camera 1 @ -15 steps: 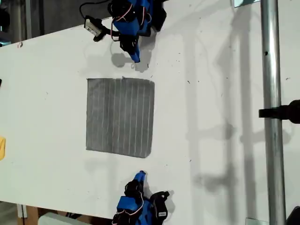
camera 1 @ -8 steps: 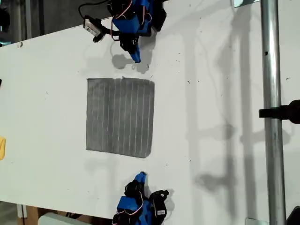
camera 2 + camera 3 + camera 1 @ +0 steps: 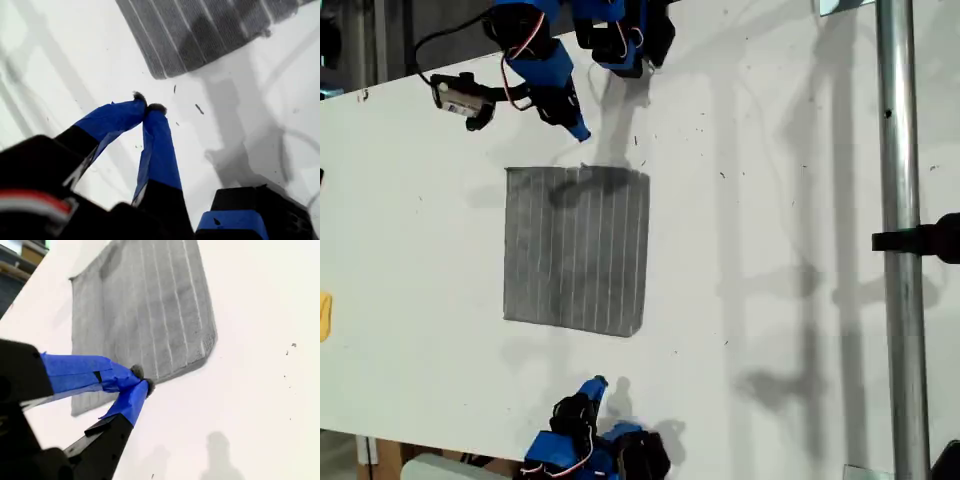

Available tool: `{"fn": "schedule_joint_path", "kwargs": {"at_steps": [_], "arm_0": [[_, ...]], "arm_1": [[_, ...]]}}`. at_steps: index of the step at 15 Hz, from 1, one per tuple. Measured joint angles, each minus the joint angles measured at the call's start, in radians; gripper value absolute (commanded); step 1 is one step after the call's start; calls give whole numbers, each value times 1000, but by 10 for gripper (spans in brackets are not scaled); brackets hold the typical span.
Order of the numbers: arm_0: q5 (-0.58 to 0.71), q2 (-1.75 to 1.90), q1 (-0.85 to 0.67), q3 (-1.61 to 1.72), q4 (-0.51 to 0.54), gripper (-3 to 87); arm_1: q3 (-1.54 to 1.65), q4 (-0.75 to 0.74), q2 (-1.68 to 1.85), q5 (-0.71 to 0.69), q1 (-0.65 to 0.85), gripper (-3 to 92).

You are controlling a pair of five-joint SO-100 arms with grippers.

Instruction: Grasp corners of a towel and fold twice.

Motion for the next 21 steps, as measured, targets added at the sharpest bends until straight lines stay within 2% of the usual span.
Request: {"fn": "schedule_joint_path", "kwargs": {"at_steps": [3, 5, 6, 7, 8, 11, 15, 19, 21], "arm_0": [[160, -239, 20, -321, 147, -29], [235, -302, 28, -422, 161, -27], [265, -322, 28, -437, 161, -15], [293, -337, 28, -439, 161, 118], [314, -354, 28, -439, 163, 222], [371, -403, 46, -439, 166, 329], [437, -423, 61, -439, 166, 346], [443, -423, 77, -439, 166, 335], [437, -423, 75, -436, 166, 330]], "arm_1": [[-334, 63, -281, -169, -61, -2], [-422, 67, -374, -196, -104, -2], [-430, 69, -391, -202, -120, 127], [-439, 81, -413, -218, -132, 391], [-448, 101, -430, -241, -144, 422], [-448, 106, -440, -325, -160, 448], [-364, 86, -454, -337, -109, 469], [-109, -98, -497, -322, -101, 476], [63, -265, -523, -324, -87, 473]]}}
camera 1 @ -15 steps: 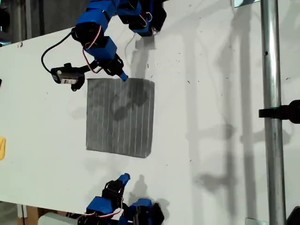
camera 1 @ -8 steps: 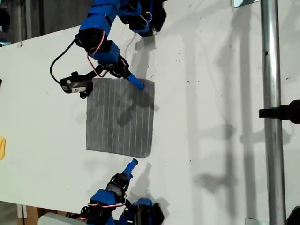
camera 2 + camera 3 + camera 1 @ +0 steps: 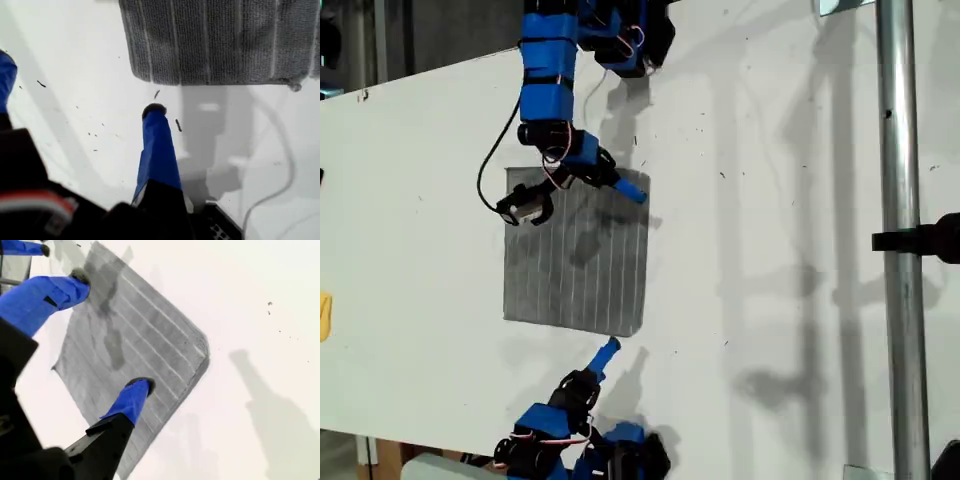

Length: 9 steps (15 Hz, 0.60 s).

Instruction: Grasp corners of a towel and fold twice.

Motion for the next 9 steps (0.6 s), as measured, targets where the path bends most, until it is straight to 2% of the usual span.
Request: {"fn": "schedule_joint_path", "kwargs": {"at_steps": [3, 6, 9], "arm_0": [[-3, 0, 0, 15, 0, 325], [-3, 0, 0, 20, 0, 320], [-9, 0, 0, 35, -3, 316]], "arm_1": [[181, -202, -71, -29, 38, 461], [196, -259, -143, -78, 81, 445], [206, -285, -201, -124, 127, 387]]}}
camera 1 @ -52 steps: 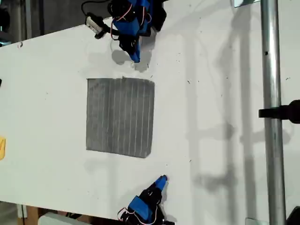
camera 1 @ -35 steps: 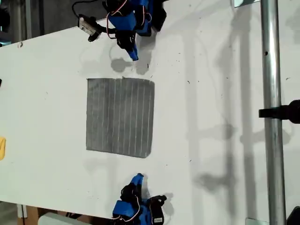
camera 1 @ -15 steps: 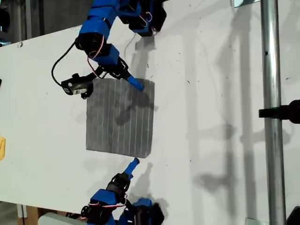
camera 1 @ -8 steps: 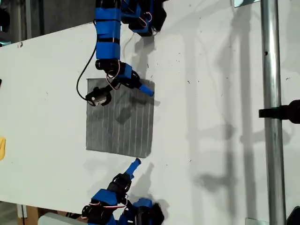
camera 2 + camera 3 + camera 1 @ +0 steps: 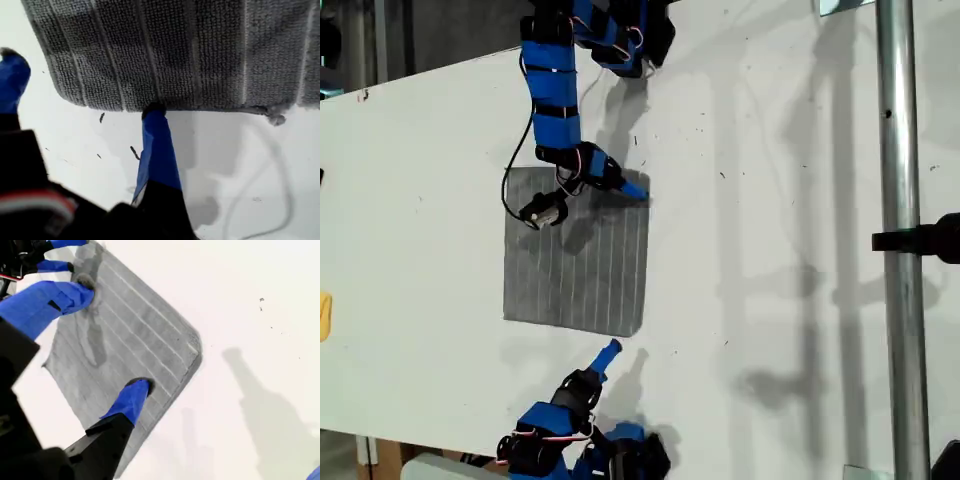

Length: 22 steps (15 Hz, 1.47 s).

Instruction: Grasp corners of a towel and fold twice.

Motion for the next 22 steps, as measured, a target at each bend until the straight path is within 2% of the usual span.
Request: {"fn": "schedule_joint_path", "kwargs": {"at_steps": [1, 2, 3, 5, 8, 11, 15, 22], "arm_0": [[-8, 2, 0, 9, 2, 315], [-17, 8, 0, 18, -3, 313], [-17, 15, 0, 23, 3, 311], [-25, 26, 0, 25, 3, 305], [-32, 23, 0, 35, 3, 316], [12, -72, -60, 35, -15, 324], [89, -344, -112, -34, -121, 325], [54, -870, -130, -166, -334, 294]], "arm_1": [[-2, -9, -40, -6, 12, 336], [-28, 0, -94, -14, 25, 209], [-61, 17, -126, -21, 28, 35], [-147, 51, -187, -20, 23, -2], [-178, 41, -209, -18, -6, -2], [-207, 52, -229, -18, -20, -2], [-221, 54, -236, -14, -37, -2], [-230, 55, -233, -3, -64, -2]]}}
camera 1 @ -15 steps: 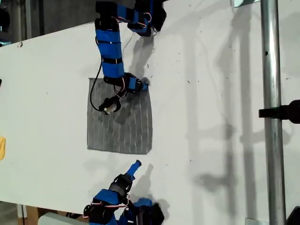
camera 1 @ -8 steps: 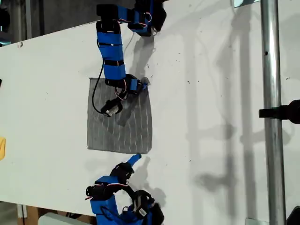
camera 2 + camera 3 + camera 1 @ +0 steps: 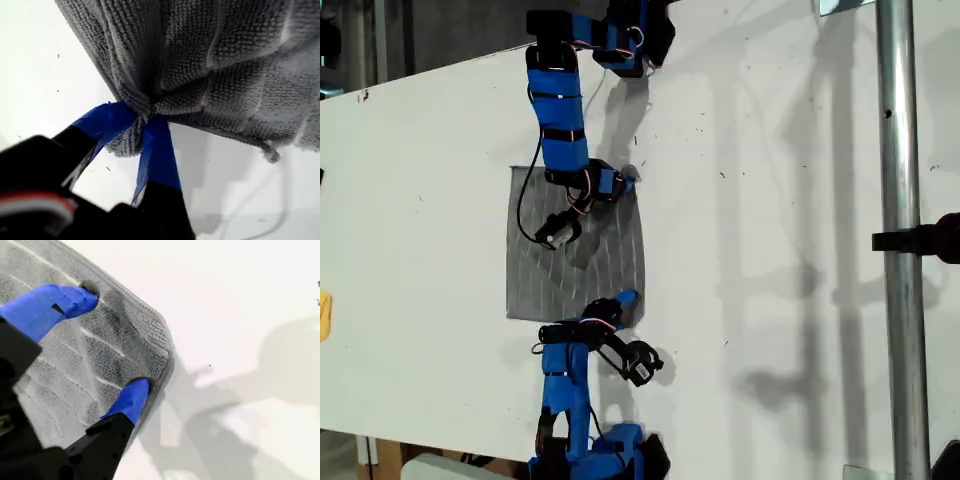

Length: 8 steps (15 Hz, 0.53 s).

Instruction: Grasp corners of a towel and fold twice.

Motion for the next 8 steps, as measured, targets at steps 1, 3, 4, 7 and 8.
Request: {"fn": "schedule_joint_path", "kwargs": {"at_steps": [1, 3, 4, 7, 8], "arm_0": [[-8, -14, -18, 11, -21, 289], [-6, -23, -60, 54, -60, 244], [-5, -37, -72, 64, -75, 154], [2, -41, -80, 63, -107, -28], [5, -41, -80, 63, -107, -28]], "arm_1": [[0, 8, 3, 5, -8, -2], [0, 15, 14, 12, -15, -2], [0, 20, 18, 12, -17, -2], [2, 37, 37, 12, -18, -2], [0, 40, 49, 20, -18, -2]]}}
